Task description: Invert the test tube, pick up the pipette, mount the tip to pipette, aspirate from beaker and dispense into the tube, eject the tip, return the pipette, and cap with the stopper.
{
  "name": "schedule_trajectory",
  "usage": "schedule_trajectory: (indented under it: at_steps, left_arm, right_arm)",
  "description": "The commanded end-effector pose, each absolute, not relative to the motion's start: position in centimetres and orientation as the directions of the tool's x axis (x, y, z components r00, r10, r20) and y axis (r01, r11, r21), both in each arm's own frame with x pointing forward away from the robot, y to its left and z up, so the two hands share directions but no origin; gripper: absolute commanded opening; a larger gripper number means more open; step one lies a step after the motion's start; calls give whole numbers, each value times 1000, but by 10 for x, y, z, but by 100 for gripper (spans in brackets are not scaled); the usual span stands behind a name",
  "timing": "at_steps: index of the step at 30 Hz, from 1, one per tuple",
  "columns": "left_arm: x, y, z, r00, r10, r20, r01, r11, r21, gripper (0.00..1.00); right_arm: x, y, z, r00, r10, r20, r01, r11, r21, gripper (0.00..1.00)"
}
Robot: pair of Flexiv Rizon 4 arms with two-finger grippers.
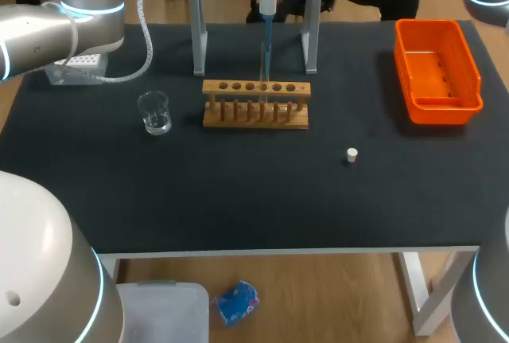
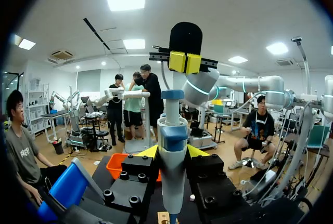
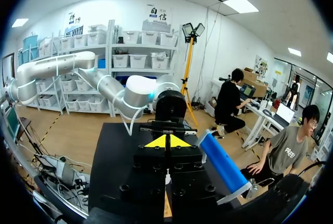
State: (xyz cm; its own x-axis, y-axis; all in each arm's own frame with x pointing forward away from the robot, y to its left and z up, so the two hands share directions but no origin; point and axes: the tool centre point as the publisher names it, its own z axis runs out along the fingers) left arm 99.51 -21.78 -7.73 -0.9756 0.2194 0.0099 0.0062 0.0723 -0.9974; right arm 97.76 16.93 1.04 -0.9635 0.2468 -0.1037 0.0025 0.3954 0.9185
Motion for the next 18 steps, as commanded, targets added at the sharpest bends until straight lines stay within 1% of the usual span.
schedule_trajectory:
  at_steps: [1, 18]
  left_arm:
    - [995, -218, -77, -976, 219, 9, 7, 71, -997, 0]
    - [995, -218, -77, -976, 219, 9, 7, 71, -997, 0]
  right_arm:
    - [982, 178, 10, -964, 246, -104, 0, 391, 920, 0]
    - [995, 195, 2, -963, 252, -91, 14, 390, 921, 0]
